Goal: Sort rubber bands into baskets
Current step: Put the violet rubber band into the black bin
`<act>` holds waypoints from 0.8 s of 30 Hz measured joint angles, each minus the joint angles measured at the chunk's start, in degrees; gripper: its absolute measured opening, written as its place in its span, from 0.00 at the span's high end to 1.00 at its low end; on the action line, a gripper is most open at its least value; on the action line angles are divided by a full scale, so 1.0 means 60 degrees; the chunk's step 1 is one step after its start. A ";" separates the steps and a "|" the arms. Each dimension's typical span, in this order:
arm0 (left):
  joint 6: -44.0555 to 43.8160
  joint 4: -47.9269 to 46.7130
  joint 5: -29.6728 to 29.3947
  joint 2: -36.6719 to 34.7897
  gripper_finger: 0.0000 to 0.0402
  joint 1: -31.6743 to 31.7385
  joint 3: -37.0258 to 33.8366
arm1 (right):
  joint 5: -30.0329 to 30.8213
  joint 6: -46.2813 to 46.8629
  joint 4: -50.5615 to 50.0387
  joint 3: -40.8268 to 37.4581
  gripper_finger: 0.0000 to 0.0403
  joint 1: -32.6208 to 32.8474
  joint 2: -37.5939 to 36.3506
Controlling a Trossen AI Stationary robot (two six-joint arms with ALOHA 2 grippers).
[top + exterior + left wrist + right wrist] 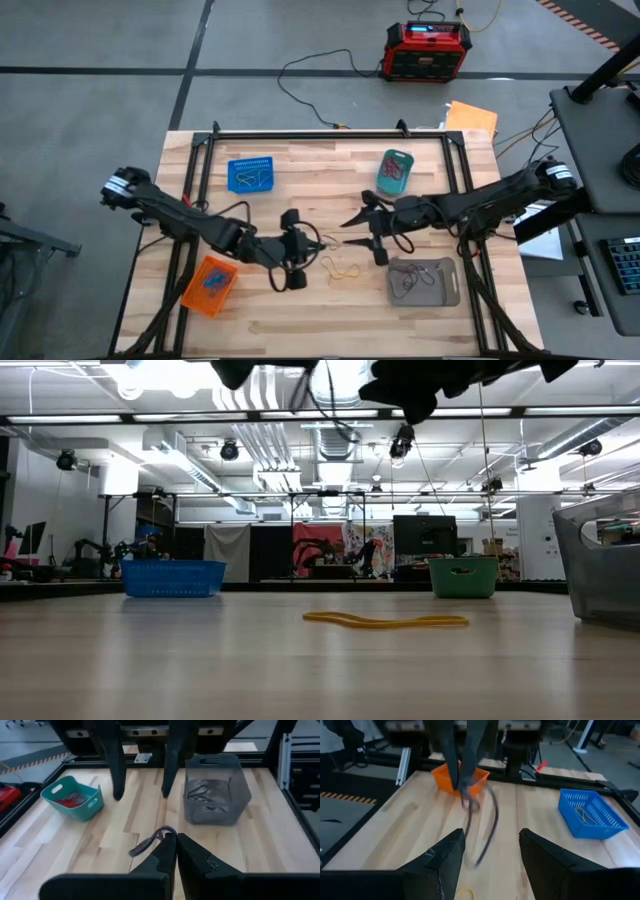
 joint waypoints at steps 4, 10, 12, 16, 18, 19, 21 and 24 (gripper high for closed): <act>0.0131 0.0571 -0.0001 0.0456 1.00 0.0147 0.0012 | -0.0020 0.0010 0.0306 0.0000 0.54 0.0000 0.0234; 0.0196 0.0814 0.0000 0.0863 1.00 0.0377 0.0316 | -0.0351 0.0565 0.0291 0.0001 0.54 0.0007 0.0380; 0.0396 0.1005 -0.0002 0.1028 1.00 0.0455 0.0513 | -0.0339 0.0616 0.0288 0.0004 0.54 0.0007 0.0459; 0.0920 0.1010 -0.0003 0.1325 1.00 0.0521 0.0961 | -0.0335 0.0618 0.0296 0.0004 0.54 0.0007 0.0566; 0.1118 0.0991 0.0000 0.1442 1.00 0.0550 0.1221 | -0.0335 0.0617 0.0330 0.0007 0.54 0.0007 0.0627; 0.1228 0.0971 0.0000 0.1487 1.00 0.0554 0.1349 | -0.0335 0.0587 0.0298 0.0007 0.54 0.0007 0.0635; 0.1417 0.0962 -0.0004 0.1570 1.00 0.0561 0.1533 | -0.0335 0.0503 0.0346 0.0007 0.54 0.0007 0.0638; 0.1611 0.0841 0.0000 0.1617 1.00 0.0568 0.1657 | -0.0335 0.0485 0.0384 0.0011 0.54 0.0007 0.0630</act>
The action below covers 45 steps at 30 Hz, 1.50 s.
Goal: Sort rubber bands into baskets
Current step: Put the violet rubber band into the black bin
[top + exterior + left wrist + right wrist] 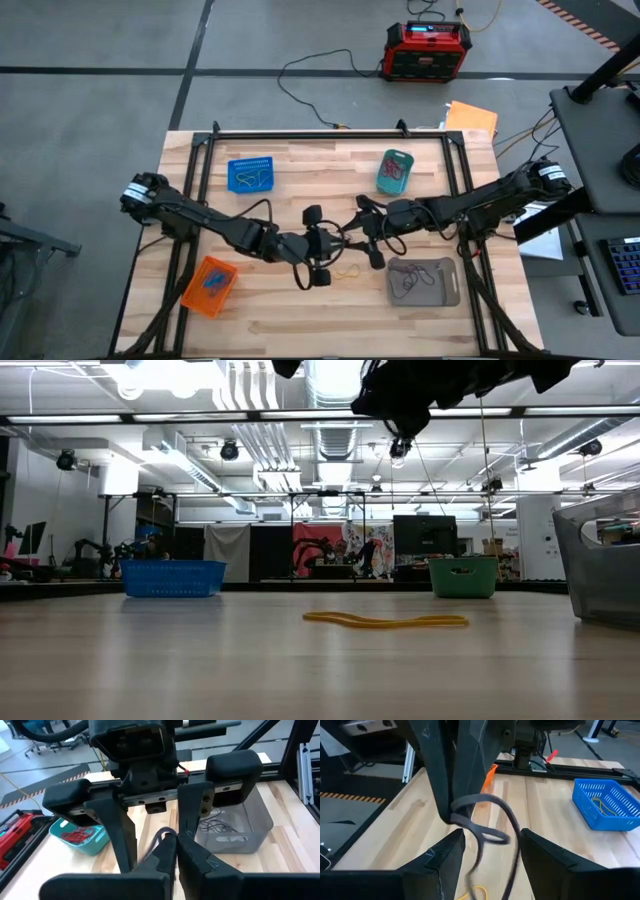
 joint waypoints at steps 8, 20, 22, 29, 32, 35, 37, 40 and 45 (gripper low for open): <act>0.0006 0.0026 -0.0009 0.0015 1.00 0.0070 -0.0087 | -0.0007 0.0025 0.0021 0.0000 0.63 0.0004 0.0001; -0.0240 -0.0614 -0.0248 -0.0113 0.74 0.0142 0.0056 | 0.0004 0.0227 -0.0641 0.0000 0.98 0.0066 -0.0071; -0.0213 -0.0966 -0.0251 -0.0113 0.67 0.0142 0.0126 | 0.0004 0.0388 -0.1004 0.0002 0.98 0.0066 -0.0177; -0.0146 -0.1556 -0.0266 -0.0222 0.52 0.0153 0.0193 | 0.0098 0.1419 -0.5510 0.1422 0.98 0.0412 -0.0378; -0.0036 -0.1831 -0.0279 -0.0273 0.50 0.0157 0.0197 | 0.0073 0.1867 -0.7572 0.2294 0.98 0.0880 -0.0324; -0.0025 -0.2180 -0.0277 -0.0273 0.50 0.0157 0.0197 | 0.0076 0.2723 -0.9400 0.2988 0.98 0.1427 -0.0321; -0.0039 -0.2327 -0.0280 -0.0273 0.50 0.0157 0.0197 | 0.0079 0.3392 -1.0216 0.3372 0.98 0.1818 -0.0321; -0.0092 -0.2535 -0.0273 -0.0273 0.50 0.0157 0.0189 | 0.0055 0.4391 -1.1160 0.3642 0.98 0.2445 -0.0321; -0.0095 -0.2714 -0.0273 -0.0273 0.50 0.0157 0.0184 | -0.0269 0.5957 -1.2241 0.3448 0.98 0.3349 -0.0319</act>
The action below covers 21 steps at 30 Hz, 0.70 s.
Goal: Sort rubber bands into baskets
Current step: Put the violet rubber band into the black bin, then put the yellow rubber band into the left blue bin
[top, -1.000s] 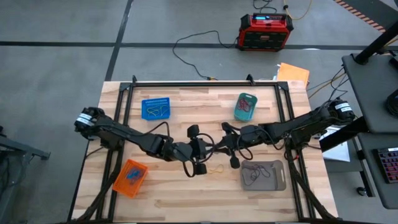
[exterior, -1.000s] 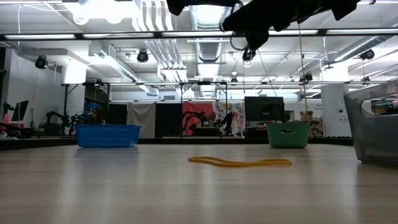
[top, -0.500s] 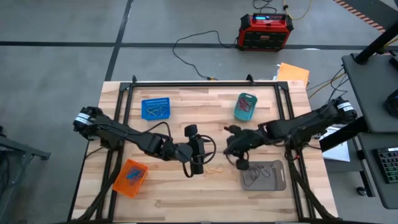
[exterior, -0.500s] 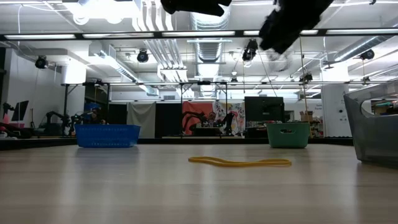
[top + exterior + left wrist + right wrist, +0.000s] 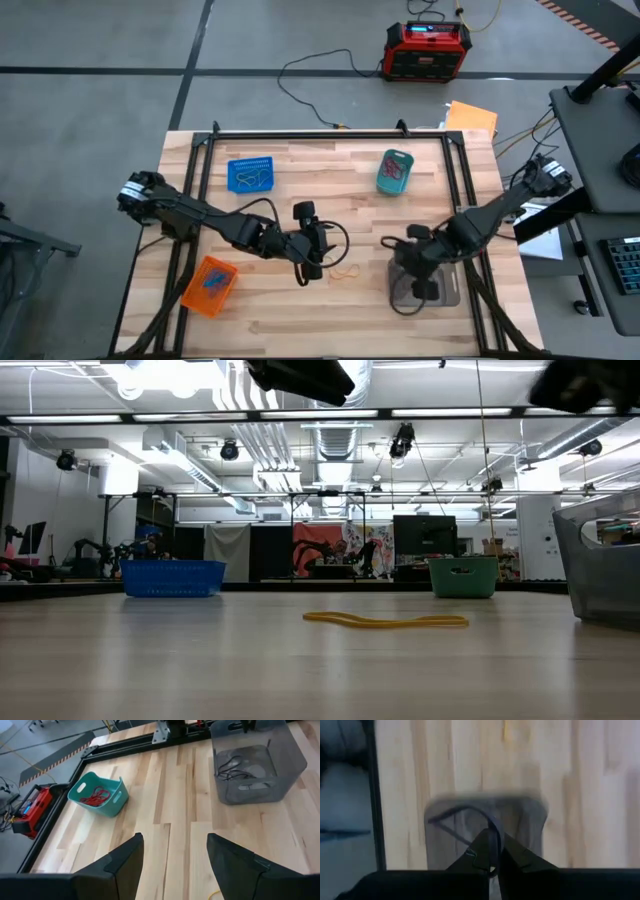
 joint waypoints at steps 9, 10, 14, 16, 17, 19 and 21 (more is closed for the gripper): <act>-0.0001 0.0001 0.0004 0.0000 0.50 0.0000 -0.0005 | -0.0660 0.2623 -0.0560 -0.1048 0.97 0.0822 0.0017; -0.0001 0.0001 0.0004 0.0000 0.50 0.0000 -0.0005 | -0.0657 0.2789 -0.0563 -0.1095 0.96 0.0857 0.0017; -0.0004 0.0005 0.0011 0.0015 0.50 0.0000 -0.0005 | -0.0650 0.3190 -0.0551 -0.1166 0.89 0.0951 0.0028; -0.0004 0.0003 0.0025 0.0018 0.50 0.0000 -0.0008 | -0.0642 0.3301 -0.0547 -0.1204 0.83 0.0957 0.0031; -0.0016 0.0001 0.0029 0.0021 0.50 0.0000 -0.0009 | -0.0621 0.3352 -0.0557 -0.1211 0.80 0.0954 0.0031; -0.0076 -0.0012 0.0033 0.0022 0.50 0.0000 -0.0009 | -0.0403 0.3384 -0.0548 -0.1215 0.74 0.0946 0.0031; -0.0095 -0.0047 0.0140 0.0022 0.50 0.0000 -0.0009 | 0.0045 0.3242 -0.0548 -0.1200 0.69 0.0950 0.0031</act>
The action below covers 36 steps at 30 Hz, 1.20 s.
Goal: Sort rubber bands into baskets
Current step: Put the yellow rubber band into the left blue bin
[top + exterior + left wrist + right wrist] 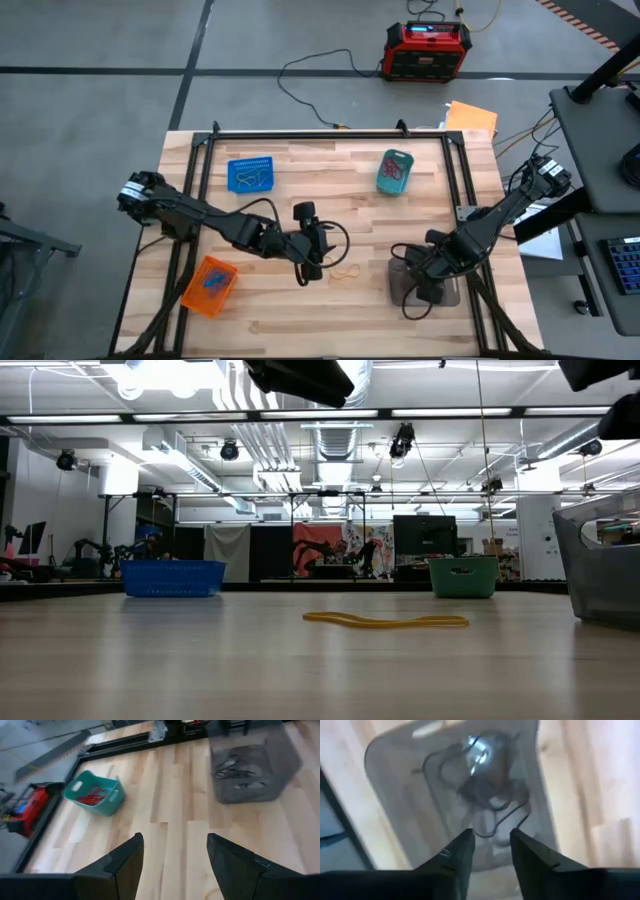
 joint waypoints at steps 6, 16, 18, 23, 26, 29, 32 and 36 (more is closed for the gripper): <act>-0.0065 0.0146 0.2055 0.0000 0.50 0.0002 -0.0286 | 0.1984 -0.1375 0.1231 -0.0034 0.58 0.0040 0.0000; -0.0039 0.3203 0.2232 0.0018 0.50 0.0005 -0.2872 | 0.4145 -0.5450 0.4479 -0.0175 0.54 0.0036 0.0000; -0.0018 0.4336 0.2368 0.0048 0.50 0.0020 -0.3502 | 0.4161 -0.6125 0.5000 -0.0175 0.53 0.0036 0.0000; -0.0055 0.5891 0.2475 0.0470 0.50 0.0069 -0.4233 | 0.4087 -0.6980 0.5712 -0.0175 0.53 0.0035 -0.0016; -0.0049 0.5949 0.2491 0.0948 0.50 0.0099 -0.4037 | 0.4082 -0.7058 0.5758 -0.0179 0.53 0.0026 -0.0076; 0.0251 0.5818 0.2803 0.1553 0.50 0.0109 -0.3569 | 0.4078 -0.7048 0.5828 -0.0179 0.51 0.0011 -0.0145; 0.0690 0.5453 0.2927 0.2110 0.50 0.0109 -0.3113 | 0.4074 -0.6974 0.5868 -0.0183 0.49 0.0011 -0.0176; 0.0741 0.5162 0.2999 0.2546 0.50 0.0162 -0.2784 | 0.4067 -0.6922 0.5870 -0.0183 0.46 0.0011 -0.0186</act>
